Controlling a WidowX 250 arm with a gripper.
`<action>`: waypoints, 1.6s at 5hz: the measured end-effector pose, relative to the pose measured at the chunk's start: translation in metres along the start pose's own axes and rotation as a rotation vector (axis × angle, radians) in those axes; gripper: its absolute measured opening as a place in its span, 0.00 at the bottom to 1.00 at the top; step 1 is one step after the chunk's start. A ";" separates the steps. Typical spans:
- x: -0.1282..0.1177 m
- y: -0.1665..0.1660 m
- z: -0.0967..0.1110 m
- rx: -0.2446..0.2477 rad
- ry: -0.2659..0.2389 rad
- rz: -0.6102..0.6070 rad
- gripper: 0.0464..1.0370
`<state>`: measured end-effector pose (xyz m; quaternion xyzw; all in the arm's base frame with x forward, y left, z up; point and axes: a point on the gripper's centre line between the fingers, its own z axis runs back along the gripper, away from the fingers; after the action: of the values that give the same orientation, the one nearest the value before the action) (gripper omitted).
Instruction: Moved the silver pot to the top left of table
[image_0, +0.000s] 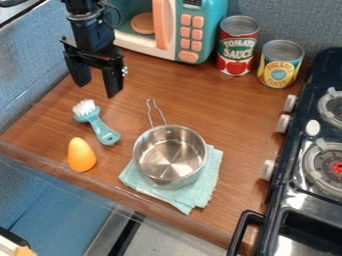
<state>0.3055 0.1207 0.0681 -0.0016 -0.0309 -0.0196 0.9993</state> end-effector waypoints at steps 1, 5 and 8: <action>-0.004 -0.003 -0.011 -0.014 0.027 -0.003 0.96; -0.046 -0.150 0.006 -0.103 -0.037 -0.386 0.96; -0.057 -0.185 -0.058 -0.045 0.118 -0.479 0.90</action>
<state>0.2450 -0.0625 0.0067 -0.0152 0.0285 -0.2565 0.9660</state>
